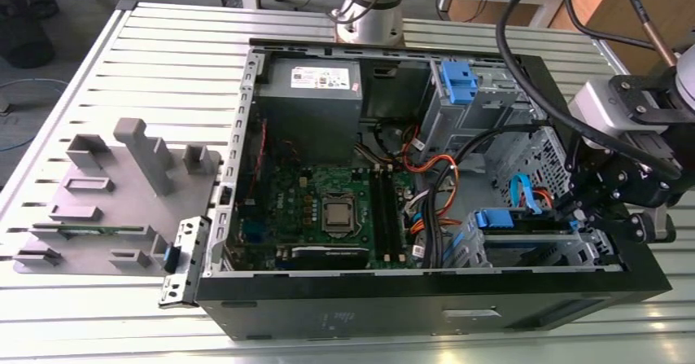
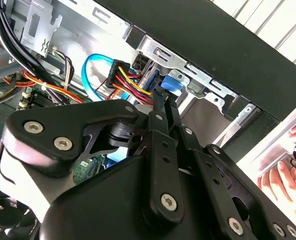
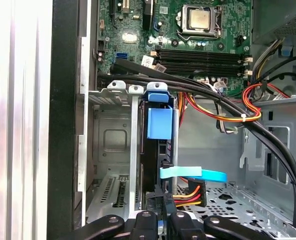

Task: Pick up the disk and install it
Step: 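Insert the second disk wire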

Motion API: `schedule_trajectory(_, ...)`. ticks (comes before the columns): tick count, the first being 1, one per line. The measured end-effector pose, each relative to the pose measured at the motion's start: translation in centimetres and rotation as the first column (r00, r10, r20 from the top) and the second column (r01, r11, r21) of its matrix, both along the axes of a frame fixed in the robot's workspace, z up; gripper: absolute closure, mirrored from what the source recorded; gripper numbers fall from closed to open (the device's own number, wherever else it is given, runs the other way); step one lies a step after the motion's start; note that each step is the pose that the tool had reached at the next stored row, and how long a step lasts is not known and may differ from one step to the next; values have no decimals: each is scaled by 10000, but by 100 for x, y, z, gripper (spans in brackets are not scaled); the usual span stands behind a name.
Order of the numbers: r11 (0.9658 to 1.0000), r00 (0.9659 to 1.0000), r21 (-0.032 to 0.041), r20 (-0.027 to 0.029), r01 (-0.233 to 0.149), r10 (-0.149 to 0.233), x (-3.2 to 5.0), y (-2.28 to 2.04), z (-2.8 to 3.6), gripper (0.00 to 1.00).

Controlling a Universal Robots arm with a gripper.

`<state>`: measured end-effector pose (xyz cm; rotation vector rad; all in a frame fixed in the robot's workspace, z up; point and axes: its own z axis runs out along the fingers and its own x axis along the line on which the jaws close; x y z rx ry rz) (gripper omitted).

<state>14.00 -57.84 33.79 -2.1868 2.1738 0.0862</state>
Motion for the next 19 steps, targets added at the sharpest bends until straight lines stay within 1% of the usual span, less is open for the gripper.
schedule_trajectory(8, 10000, 10000, 0, 0, 0, 0, 0, 0, -1, 82)
schedule_trajectory(9, 10000, 10000, 0, 0, 0, 0, 0, 0, 0, 76)
schedule_trajectory(10, 10000, 10000, 0, 0, 0, 0, 0, 0, -1, 76)
schedule_trajectory(11, 10000, 10000, 0, 0, 0, 0, 0, 0, 0, 70)
schedule_trajectory(19, 10000, 10000, -2, 0, 0, 0, -8, 0, -14, 70)
